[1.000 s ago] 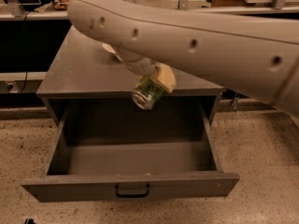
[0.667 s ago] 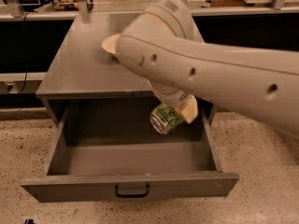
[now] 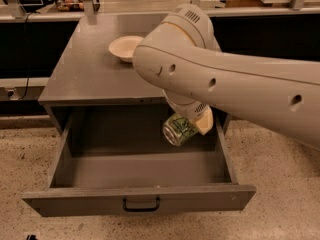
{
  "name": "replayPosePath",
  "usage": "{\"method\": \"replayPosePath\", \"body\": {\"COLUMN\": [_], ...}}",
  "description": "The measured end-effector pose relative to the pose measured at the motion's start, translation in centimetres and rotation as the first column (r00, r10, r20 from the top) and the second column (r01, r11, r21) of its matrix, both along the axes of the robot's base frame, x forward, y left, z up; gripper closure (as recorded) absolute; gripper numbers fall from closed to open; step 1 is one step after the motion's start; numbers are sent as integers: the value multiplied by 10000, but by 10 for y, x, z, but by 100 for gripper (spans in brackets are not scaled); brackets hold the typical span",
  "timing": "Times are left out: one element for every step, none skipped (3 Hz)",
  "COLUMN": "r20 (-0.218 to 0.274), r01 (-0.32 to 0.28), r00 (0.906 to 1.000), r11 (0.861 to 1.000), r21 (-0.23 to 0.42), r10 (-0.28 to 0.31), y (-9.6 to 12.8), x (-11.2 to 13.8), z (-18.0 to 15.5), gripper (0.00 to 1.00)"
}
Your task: Place green can into top drawer
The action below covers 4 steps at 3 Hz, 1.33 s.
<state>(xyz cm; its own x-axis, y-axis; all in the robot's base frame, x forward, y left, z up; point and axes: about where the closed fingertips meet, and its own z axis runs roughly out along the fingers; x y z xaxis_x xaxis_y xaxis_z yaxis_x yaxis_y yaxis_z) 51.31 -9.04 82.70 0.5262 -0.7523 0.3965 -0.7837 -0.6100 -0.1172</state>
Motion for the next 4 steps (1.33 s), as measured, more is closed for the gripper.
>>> {"method": "replayPosePath", "body": {"r20": [-486, -1222, -1661, -1699], "r01": [586, 976, 1253, 1242], "r00": [9975, 9911, 9854, 9851], "r11": [9848, 9117, 8251, 8000], "r21": [1637, 3991, 5509, 5870], "r10": [-513, -526, -388, -283], "y": [-26, -29, -3, 16], "x": [25, 48, 60, 66], "z": [-28, -92, -125, -138], "gripper": [100, 100, 100, 100]}}
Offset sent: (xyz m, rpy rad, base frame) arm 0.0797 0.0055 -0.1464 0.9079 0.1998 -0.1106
